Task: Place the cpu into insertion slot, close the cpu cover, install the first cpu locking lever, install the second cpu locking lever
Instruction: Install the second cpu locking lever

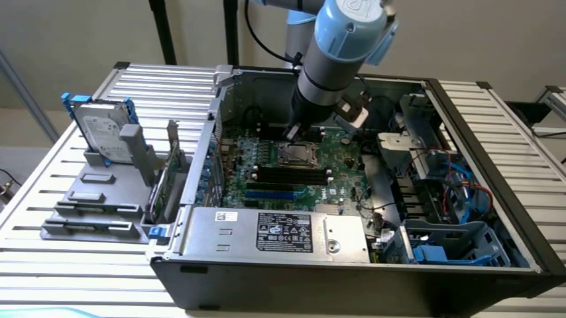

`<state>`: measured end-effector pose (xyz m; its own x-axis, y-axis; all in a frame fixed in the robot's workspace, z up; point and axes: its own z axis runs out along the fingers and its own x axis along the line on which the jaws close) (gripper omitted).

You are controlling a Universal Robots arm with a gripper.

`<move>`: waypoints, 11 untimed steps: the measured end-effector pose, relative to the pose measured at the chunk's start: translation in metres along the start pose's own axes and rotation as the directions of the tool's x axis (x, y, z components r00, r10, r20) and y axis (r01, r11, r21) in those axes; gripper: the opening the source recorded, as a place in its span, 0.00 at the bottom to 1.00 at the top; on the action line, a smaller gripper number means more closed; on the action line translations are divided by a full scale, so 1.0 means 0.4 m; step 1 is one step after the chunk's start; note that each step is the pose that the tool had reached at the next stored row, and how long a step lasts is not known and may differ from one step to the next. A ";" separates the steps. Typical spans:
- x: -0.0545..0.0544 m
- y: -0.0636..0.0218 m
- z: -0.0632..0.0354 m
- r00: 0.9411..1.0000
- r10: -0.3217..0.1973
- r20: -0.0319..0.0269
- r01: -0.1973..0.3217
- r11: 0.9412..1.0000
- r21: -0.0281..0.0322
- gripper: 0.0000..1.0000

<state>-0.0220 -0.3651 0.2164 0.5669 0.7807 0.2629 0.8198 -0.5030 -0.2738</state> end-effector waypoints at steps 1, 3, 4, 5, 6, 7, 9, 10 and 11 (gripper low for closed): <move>-0.004 0.002 -0.005 1.000 0.000 0.000 0.000 1.000 0.000 0.11; -0.013 0.007 -0.012 1.000 0.000 0.000 0.000 1.000 0.000 0.11; -0.017 0.009 -0.015 1.000 0.000 0.000 0.000 1.000 0.000 0.11; -0.021 0.011 -0.017 1.000 0.000 0.000 0.000 1.000 0.000 0.11; -0.025 0.013 -0.019 1.000 0.000 0.001 0.000 1.000 0.000 0.11; -0.029 0.014 -0.021 1.000 0.000 0.001 0.000 1.000 0.000 0.11; -0.037 0.015 -0.025 1.000 0.000 0.001 0.000 1.000 0.000 0.11; -0.041 0.015 -0.027 1.000 0.000 0.001 0.000 1.000 -0.001 0.11; -0.045 0.014 -0.030 1.000 0.000 0.002 0.000 1.000 -0.001 0.11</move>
<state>-0.0266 -0.3864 0.2211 0.5669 0.7813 0.2612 0.8197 -0.5035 -0.2731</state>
